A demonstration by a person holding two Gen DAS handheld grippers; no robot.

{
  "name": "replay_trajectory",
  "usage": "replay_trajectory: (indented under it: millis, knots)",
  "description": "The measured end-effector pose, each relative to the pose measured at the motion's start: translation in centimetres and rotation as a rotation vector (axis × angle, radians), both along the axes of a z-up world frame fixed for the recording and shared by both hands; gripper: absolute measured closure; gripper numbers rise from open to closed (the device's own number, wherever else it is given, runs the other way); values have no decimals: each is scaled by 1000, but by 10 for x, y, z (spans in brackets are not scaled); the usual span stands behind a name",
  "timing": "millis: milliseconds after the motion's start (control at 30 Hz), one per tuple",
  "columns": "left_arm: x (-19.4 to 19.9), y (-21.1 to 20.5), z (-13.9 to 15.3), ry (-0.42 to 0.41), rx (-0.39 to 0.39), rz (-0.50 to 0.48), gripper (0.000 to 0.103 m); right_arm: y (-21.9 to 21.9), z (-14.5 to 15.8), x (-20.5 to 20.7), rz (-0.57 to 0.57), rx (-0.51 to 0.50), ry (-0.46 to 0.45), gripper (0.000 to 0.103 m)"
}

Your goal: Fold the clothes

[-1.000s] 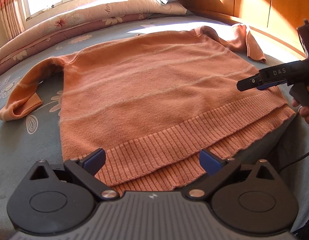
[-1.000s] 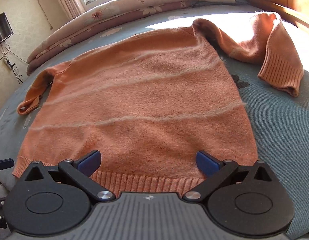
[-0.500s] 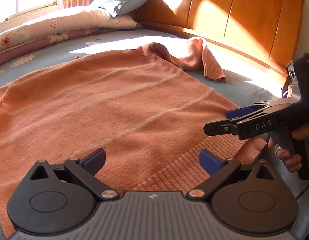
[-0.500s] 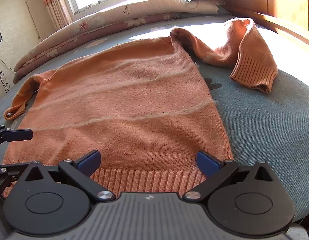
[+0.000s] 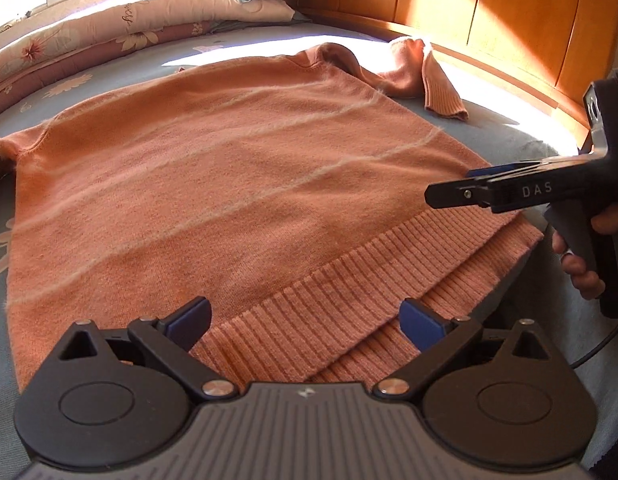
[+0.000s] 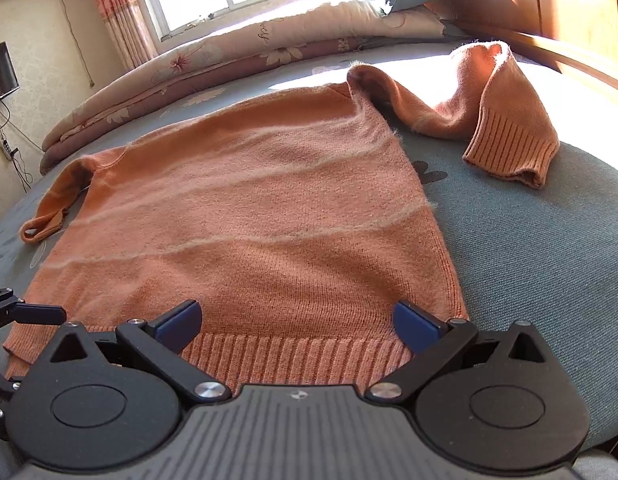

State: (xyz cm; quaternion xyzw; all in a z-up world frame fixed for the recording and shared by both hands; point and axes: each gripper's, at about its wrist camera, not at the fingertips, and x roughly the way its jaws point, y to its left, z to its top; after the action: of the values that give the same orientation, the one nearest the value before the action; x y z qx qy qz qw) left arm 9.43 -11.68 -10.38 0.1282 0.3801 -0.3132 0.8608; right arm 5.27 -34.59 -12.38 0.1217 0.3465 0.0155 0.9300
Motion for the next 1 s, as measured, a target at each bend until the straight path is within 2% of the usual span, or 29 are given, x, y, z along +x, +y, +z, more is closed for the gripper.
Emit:
replay_trajectory:
  millis: [133,200,367,433,533,600,733,900,1000]
  knots:
    - [4,1,-11,39,35,38,3,15,2,2,14,-67,35,0]
    - [-6,2,-12,28,48,25,2,20,1,2,32,-111,47,0]
    - [-20,13,-6,29,14,18,2,27,-5,-8,80,-196,10,0]
    - [-25,18,-4,31,-2,16,2,23,-9,-14,81,-181,-33,0]
    - [-10,24,1,-9,1,84,2,20,-13,-21,77,-166,-98,0]
    - [9,28,0,0,3,153,2,19,-12,-21,63,-142,-106,0]
    - [19,36,-12,40,7,237,2,13,-12,-22,49,-93,-129,0]
    - [-18,46,-16,16,0,191,1,10,-12,-23,42,-66,-140,0]
    - [-32,58,-13,19,-25,196,1,13,-13,-23,37,-81,-144,0]
